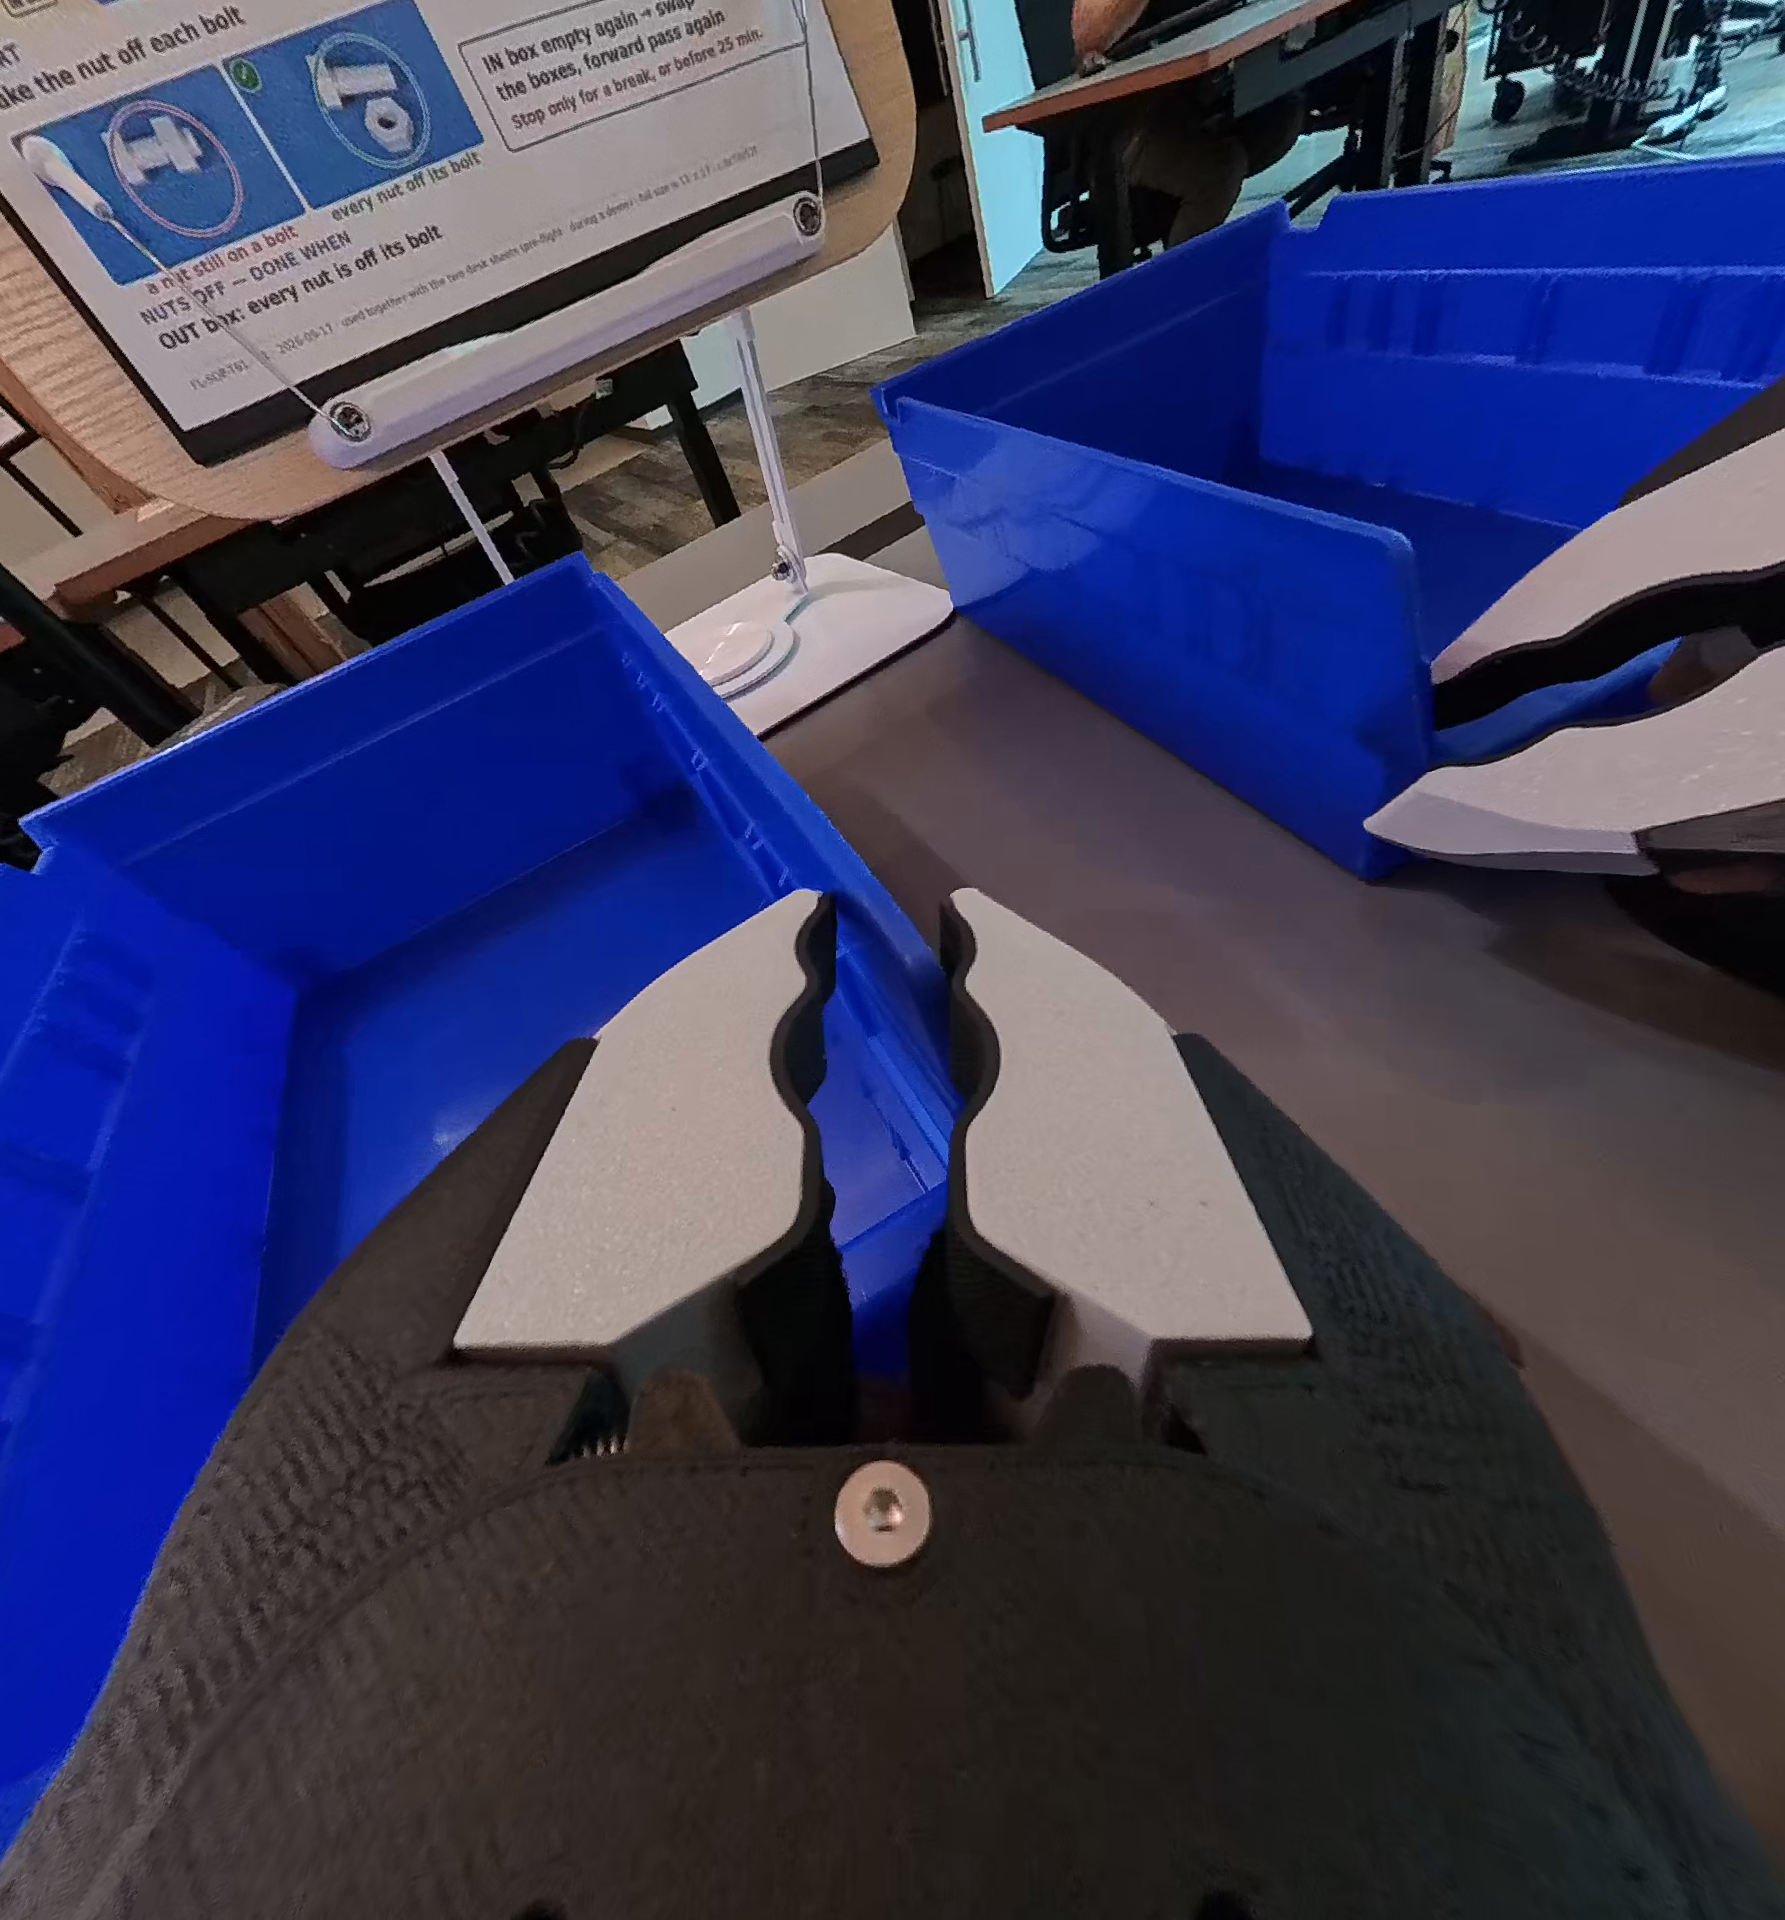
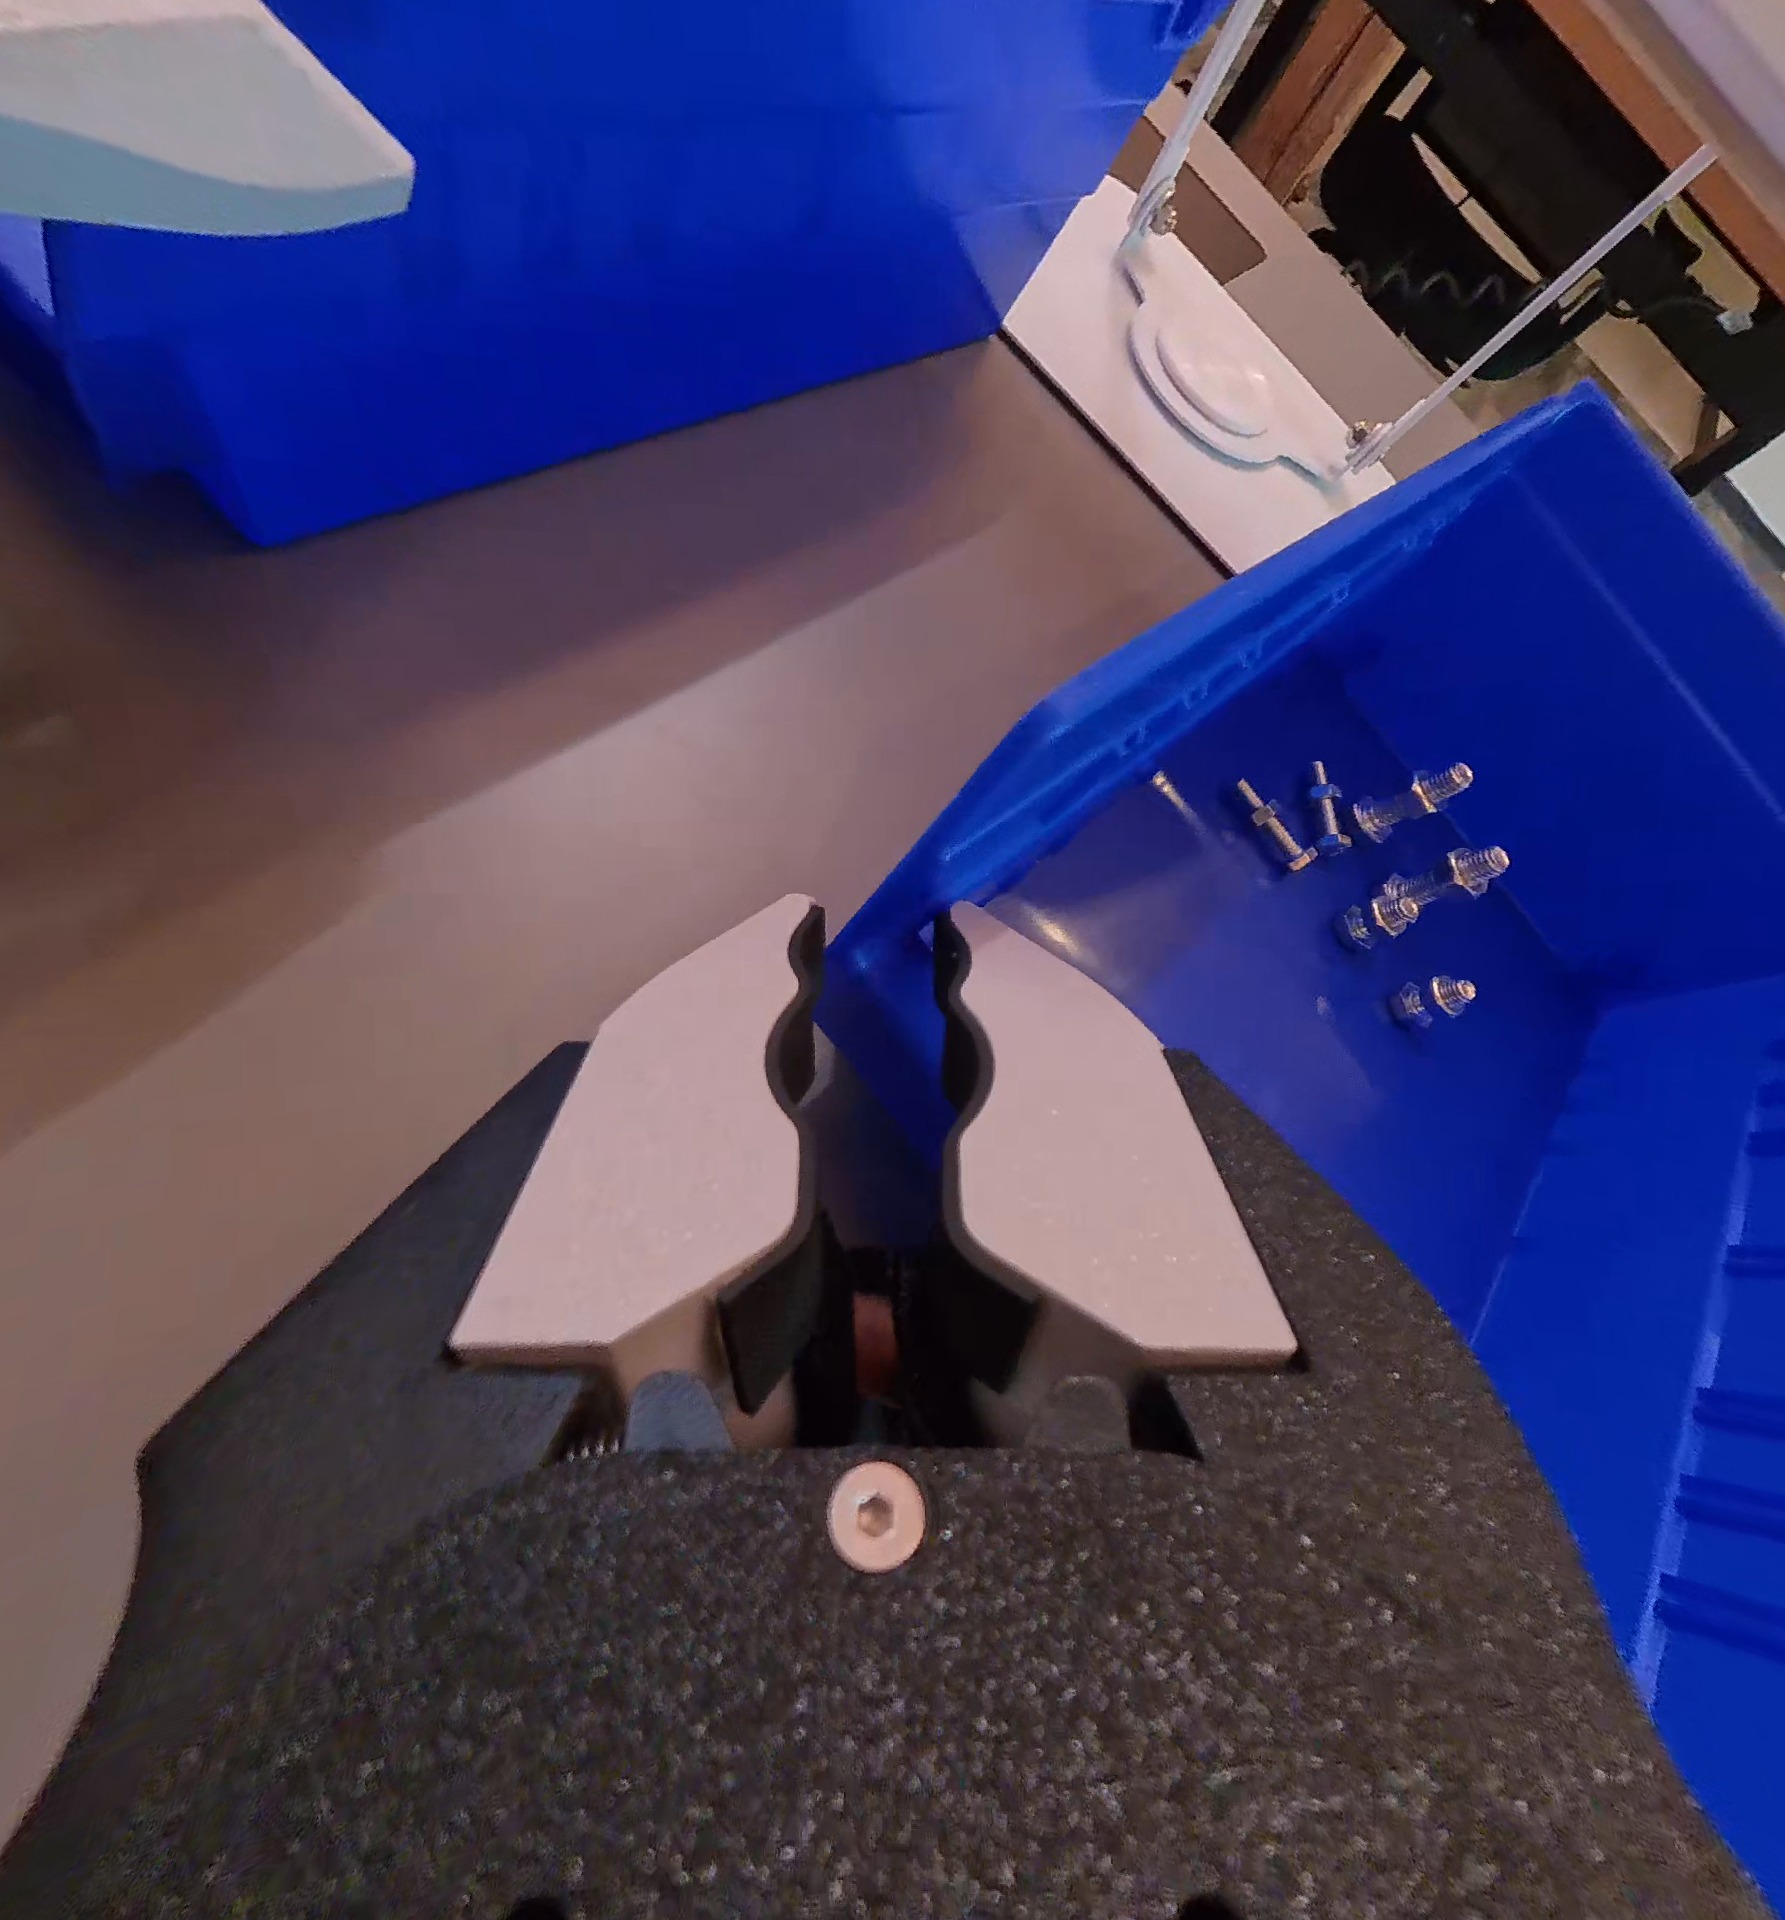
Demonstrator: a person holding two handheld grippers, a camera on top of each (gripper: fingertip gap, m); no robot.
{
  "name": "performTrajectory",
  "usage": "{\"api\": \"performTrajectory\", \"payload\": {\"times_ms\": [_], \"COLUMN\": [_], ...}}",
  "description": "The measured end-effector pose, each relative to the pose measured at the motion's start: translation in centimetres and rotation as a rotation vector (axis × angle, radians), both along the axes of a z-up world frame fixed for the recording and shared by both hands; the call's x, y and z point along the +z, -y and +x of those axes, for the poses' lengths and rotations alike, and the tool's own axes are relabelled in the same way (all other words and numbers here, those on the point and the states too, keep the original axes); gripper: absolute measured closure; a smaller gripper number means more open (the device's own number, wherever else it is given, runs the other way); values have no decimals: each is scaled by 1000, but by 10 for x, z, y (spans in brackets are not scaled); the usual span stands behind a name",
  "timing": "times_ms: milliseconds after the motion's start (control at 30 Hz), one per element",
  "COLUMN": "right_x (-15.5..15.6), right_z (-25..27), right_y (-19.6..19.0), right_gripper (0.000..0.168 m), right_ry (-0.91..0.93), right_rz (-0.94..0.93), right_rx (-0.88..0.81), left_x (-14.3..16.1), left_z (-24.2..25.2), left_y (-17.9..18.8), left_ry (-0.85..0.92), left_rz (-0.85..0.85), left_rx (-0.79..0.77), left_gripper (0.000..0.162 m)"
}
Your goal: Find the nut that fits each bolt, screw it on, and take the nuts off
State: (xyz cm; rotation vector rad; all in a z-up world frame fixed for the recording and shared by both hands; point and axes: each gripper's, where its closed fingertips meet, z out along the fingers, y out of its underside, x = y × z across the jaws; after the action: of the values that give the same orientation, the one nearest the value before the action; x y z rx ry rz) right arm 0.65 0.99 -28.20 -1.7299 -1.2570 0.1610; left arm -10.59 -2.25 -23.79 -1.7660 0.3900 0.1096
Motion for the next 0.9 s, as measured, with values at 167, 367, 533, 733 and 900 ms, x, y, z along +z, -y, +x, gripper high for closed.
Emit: {"api": "performTrajectory", "payload": {"times_ms": [167, 367, 533, 733, 900], "right_x": [0, 1, 1, 1, 2], "right_z": [-5, -29, -48, -52, -52], "right_y": [9, 36, 49, 48, 49], "right_gripper": [148, 147, 147, 147, 146], "right_ry": [7, -9, -52, -83, -122], "right_rz": [-18, -40, -46, -50, -92], "right_rx": [34, 161, 225, 232, 273], "left_x": [0, 0, 0, 0, -1], "left_z": [6, 19, 23, 21, 16], "left_y": [-1, -1, -4, -4, 0], "left_ry": [9, 23, 37, 25, 8], "left_rz": [-5, -5, -10, -4, -14], "left_rx": [-22, -54, -55, -72, -93], "left_gripper": [143, 143, 142, 142, 142]}}
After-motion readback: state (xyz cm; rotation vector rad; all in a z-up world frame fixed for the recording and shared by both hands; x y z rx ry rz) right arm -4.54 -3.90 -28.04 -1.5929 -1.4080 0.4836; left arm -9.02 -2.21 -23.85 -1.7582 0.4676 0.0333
